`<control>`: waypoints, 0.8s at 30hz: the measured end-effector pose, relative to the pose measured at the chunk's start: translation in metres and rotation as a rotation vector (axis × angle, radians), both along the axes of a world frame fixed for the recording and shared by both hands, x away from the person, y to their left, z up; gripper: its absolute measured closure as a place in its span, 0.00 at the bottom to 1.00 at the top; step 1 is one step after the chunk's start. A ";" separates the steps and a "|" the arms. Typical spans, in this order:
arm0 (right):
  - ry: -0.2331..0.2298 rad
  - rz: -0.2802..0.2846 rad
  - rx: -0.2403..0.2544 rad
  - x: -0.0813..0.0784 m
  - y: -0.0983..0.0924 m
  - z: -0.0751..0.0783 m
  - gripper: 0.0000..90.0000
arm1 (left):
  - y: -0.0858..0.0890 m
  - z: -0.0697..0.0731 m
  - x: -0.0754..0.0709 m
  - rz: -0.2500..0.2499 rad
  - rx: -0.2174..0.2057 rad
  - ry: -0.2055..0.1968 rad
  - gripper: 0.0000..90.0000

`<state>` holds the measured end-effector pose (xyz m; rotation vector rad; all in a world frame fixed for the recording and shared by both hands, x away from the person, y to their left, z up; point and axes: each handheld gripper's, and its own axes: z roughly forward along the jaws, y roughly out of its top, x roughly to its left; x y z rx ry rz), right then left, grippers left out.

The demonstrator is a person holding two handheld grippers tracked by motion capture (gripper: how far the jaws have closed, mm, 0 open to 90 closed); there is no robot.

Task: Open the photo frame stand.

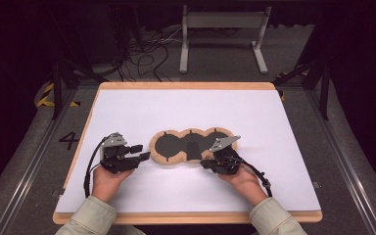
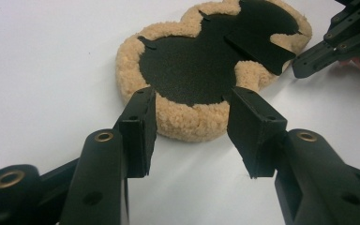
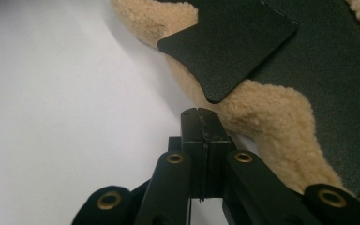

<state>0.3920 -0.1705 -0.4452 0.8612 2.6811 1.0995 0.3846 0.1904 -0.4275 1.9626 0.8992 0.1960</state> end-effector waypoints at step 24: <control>-0.101 -0.056 0.100 0.009 0.001 0.027 1.00 | 0.001 -0.001 0.001 0.003 0.001 0.002 0.58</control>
